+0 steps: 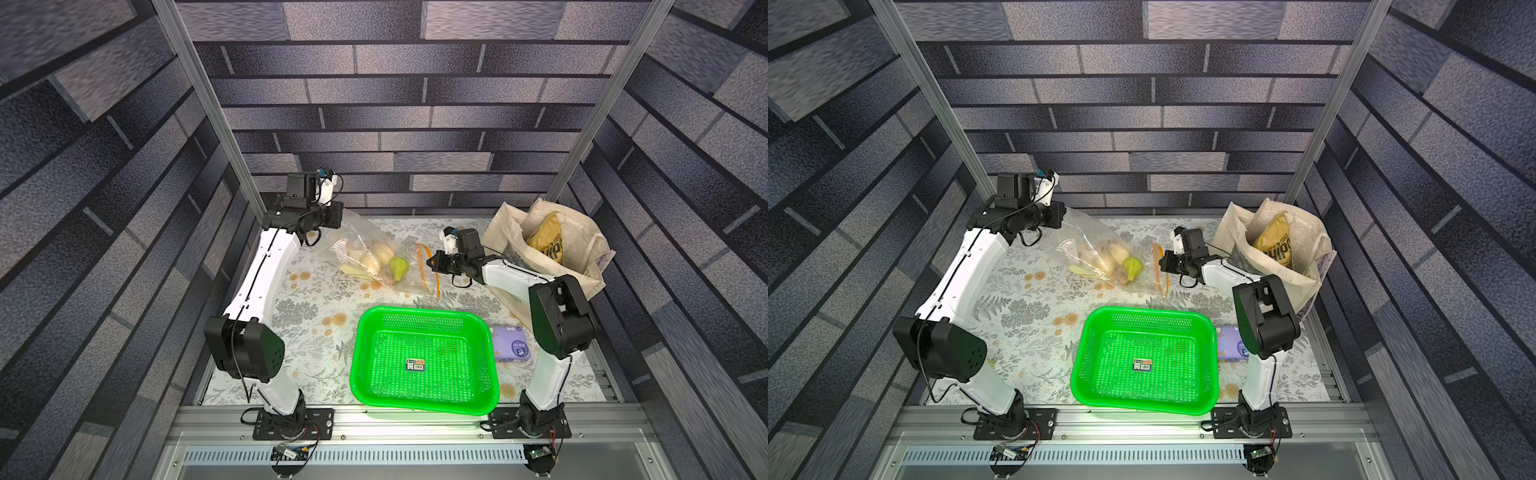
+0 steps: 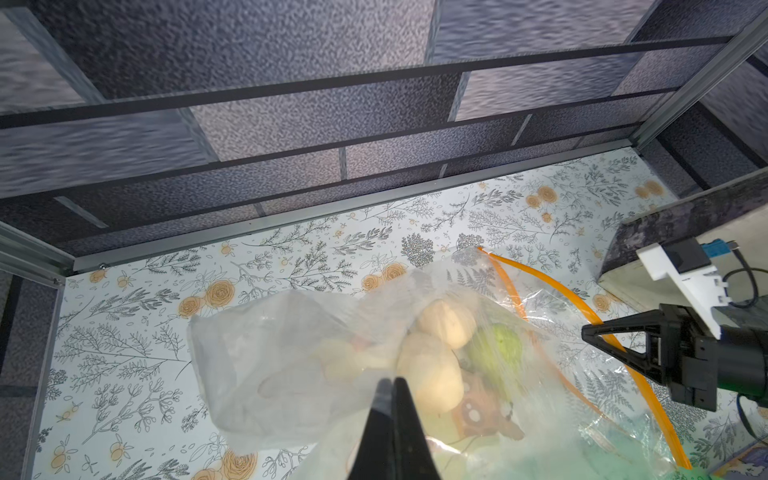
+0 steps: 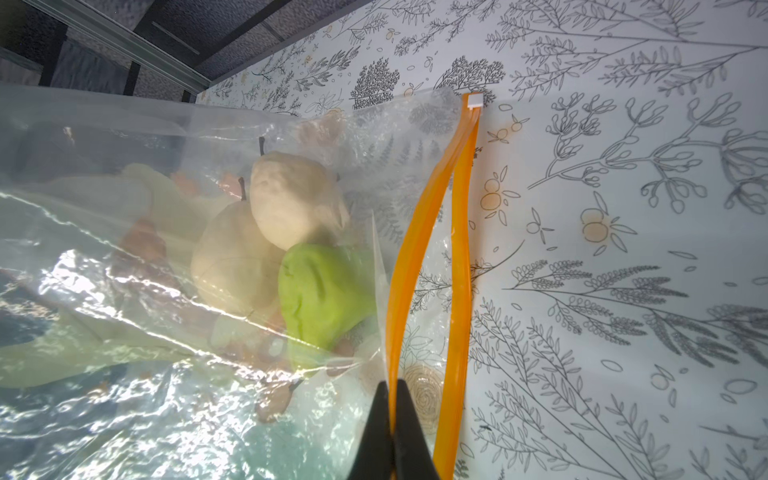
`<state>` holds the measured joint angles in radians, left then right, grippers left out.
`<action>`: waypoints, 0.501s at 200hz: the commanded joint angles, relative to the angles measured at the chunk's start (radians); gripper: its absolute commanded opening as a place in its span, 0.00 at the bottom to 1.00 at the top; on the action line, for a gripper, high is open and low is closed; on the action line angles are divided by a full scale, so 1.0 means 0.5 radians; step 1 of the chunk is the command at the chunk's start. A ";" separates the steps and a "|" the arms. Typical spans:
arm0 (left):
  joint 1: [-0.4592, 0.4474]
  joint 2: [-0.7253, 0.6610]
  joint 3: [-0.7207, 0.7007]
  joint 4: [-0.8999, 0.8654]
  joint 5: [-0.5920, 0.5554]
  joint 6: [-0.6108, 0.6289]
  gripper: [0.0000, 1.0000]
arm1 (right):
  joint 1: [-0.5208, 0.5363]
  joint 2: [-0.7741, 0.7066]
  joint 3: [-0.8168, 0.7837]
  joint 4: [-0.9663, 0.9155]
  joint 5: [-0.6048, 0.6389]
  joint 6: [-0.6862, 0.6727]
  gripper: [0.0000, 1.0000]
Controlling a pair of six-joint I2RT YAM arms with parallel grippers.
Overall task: Open the zip-top bag and take out the pear
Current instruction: Adjust the zipper food storage bag at the center of the board.
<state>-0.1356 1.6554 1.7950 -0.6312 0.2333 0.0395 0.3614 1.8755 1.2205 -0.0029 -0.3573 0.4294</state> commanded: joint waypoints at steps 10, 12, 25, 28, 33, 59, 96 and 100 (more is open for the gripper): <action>0.038 -0.029 0.010 0.023 0.026 0.023 0.00 | -0.011 0.024 0.023 -0.018 -0.009 0.018 0.05; 0.040 -0.026 0.011 0.018 0.029 0.021 0.00 | -0.013 0.022 0.022 -0.016 -0.007 0.017 0.05; 0.031 -0.040 0.015 0.017 0.047 0.000 0.00 | -0.012 0.001 0.005 -0.022 0.014 -0.006 0.05; 0.028 -0.045 0.013 0.026 0.046 -0.004 0.00 | -0.012 -0.006 0.002 -0.022 0.020 -0.012 0.05; 0.019 -0.057 0.013 0.037 0.034 -0.007 0.00 | -0.011 -0.014 -0.007 -0.026 0.029 -0.017 0.05; 0.025 -0.055 0.039 0.050 -0.110 0.041 0.00 | -0.017 -0.014 -0.017 -0.006 0.020 -0.004 0.05; 0.112 0.057 0.041 -0.020 -0.142 0.000 0.00 | -0.018 -0.140 -0.139 0.297 0.018 0.059 0.06; 0.112 0.060 0.029 -0.019 -0.151 0.004 0.00 | -0.019 -0.154 -0.150 0.315 0.025 0.055 0.06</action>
<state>-0.1036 1.6596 1.8004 -0.6292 0.1997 0.0422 0.3611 1.8633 1.1851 0.0513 -0.3565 0.4416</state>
